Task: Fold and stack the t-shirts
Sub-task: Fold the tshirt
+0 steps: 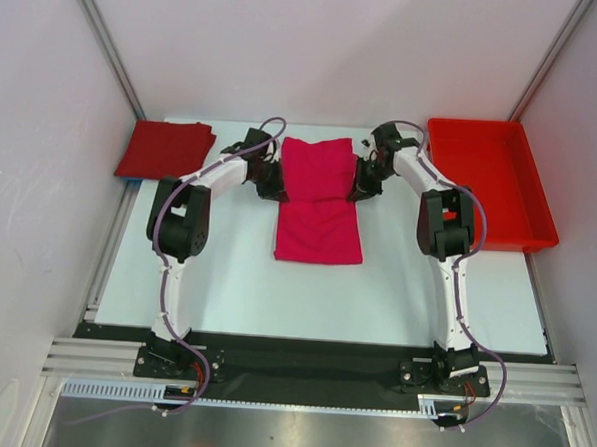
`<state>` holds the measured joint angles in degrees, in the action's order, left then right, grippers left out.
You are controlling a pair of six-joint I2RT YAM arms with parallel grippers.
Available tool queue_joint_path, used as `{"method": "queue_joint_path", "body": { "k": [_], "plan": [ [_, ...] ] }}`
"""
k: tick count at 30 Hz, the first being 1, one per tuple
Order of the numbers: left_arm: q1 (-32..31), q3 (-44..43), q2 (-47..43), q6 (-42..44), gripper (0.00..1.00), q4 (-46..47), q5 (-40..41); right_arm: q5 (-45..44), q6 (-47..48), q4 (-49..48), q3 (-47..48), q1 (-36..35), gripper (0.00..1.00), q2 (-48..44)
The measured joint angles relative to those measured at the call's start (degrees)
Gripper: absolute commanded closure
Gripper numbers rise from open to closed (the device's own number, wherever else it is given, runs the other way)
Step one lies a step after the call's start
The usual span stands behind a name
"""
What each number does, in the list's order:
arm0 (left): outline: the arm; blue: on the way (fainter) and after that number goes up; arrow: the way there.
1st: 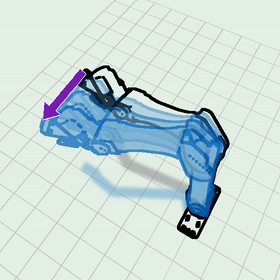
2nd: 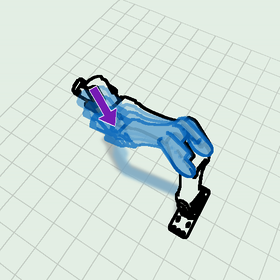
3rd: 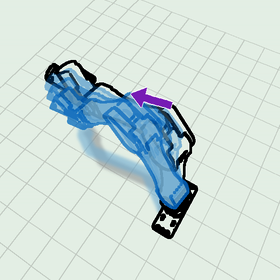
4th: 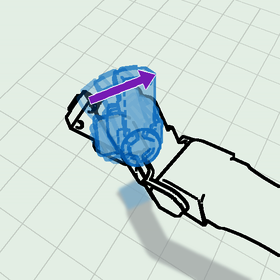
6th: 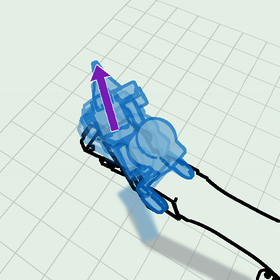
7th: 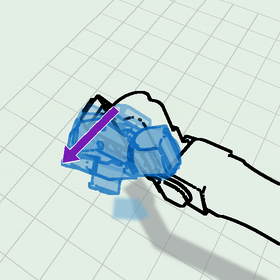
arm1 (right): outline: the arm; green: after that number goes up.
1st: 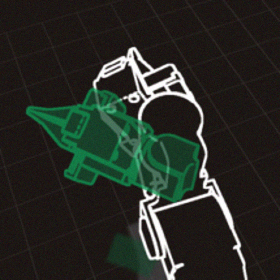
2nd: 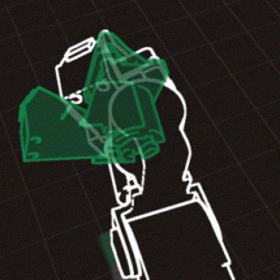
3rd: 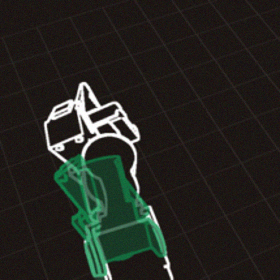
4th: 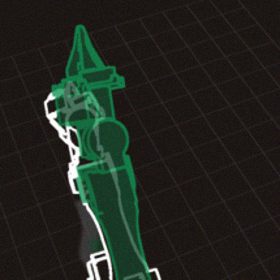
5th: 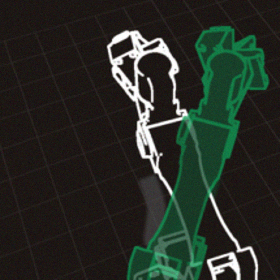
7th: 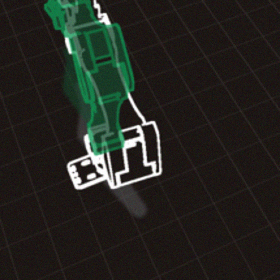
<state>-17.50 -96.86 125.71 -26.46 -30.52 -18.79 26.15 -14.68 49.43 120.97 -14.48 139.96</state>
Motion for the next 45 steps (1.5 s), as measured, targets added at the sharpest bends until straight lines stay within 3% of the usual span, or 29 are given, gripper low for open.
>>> {"method": "queue_joint_path", "body": {
  "k": [4,11,14,15,18,20,23,29,31,32,36,40,45],
  "plan": [
    [0.00,0.00,-0.04,-0.04,1.00,-0.02,1.16,-0.02,0.00,0.07,0.00,0.39,0.98,0.00],
    [0.00,-0.04,-0.26,-0.07,1.00,-0.26,4.17,0.28,-0.02,0.00,-0.13,2.14,0.96,-0.04],
    [0.00,-0.50,-0.24,-0.33,0.84,-0.66,4.90,1.01,0.09,0.13,0.22,2.45,0.71,0.00],
    [0.00,-0.87,-0.24,-0.44,0.67,-1.05,5.22,1.16,0.26,0.28,0.90,2.56,0.67,0.20],
    [0.00,-2.25,-0.24,-0.50,0.41,-2.21,6.40,1.14,0.85,0.81,2.75,2.62,0.63,0.37],
    [0.00,-2.27,-0.46,-0.83,0.38,-2.47,7.17,0.70,1.33,1.29,3.30,2.62,0.60,0.24],
    [-0.02,0.33,-2.95,-0.66,0.41,-3.21,8.85,-1.86,1.95,1.77,0.39,2.58,0.59,-1.44],
    [-1.55,17.88,-20.04,-2.89,0.80,2.32,4.28,-2.29,1.95,0.09,-18.91,0.85,0.63,-15.58],
    [-3.19,23.93,-25.09,-5.49,0.86,8.15,-0.42,0.76,0.28,-2.08,-25.68,-0.90,0.73,-21.31],
    [-4.22,26.45,-26.45,-6.80,0.88,11.30,-2.62,2.84,-0.74,-3.98,-28.50,-1.90,0.82,-23.45],
    [-7.43,32.74,-24.61,-10.88,0.93,19.87,-9.22,9.97,-4.42,-10.71,-34.62,-5.55,0.96,-25.20],
    [-7.89,38.12,-20.48,-13.29,0.98,23.80,-11.47,12.74,-5.81,-14.38,-39.93,-5.53,0.98,-24.46],
    [-7.02,43.98,-19.69,-15.54,1.00,27.34,-12.13,14.45,-6.08,-18.43,-49.37,-0.59,0.99,-24.48]
  ]
}}
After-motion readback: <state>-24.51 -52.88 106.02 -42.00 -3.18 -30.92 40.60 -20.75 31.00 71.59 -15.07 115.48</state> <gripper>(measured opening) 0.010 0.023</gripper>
